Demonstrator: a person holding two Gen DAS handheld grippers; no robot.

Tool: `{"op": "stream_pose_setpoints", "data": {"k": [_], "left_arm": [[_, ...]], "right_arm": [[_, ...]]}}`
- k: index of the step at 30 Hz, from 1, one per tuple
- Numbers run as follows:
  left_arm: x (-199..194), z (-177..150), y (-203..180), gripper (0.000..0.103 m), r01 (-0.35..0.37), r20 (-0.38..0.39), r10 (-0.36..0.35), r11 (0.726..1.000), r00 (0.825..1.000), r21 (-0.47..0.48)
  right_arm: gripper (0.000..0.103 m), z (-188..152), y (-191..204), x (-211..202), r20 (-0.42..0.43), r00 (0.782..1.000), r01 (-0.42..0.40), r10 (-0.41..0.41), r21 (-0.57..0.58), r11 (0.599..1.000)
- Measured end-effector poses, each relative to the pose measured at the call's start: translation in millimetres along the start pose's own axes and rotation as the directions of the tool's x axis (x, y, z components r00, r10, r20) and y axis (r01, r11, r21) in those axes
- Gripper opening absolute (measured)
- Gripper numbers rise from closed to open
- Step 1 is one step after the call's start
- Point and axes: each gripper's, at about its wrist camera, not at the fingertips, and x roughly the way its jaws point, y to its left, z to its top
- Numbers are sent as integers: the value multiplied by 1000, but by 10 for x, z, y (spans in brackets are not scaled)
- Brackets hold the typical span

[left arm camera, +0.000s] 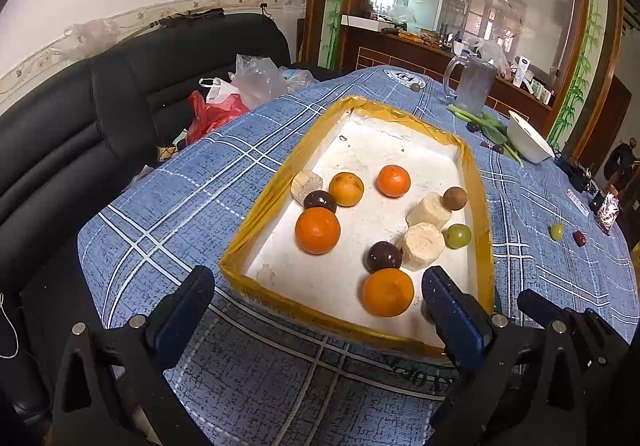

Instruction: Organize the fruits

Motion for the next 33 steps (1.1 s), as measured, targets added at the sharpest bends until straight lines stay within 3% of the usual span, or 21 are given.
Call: {"op": "stream_pose_setpoints", "data": {"k": [33], "left_arm": [[-110,-44,-218,103,22,5,-22,998,1000,54]], "right_arm": [[88,-52,-119,-129,51,998,29,-30,9,1000]]}}
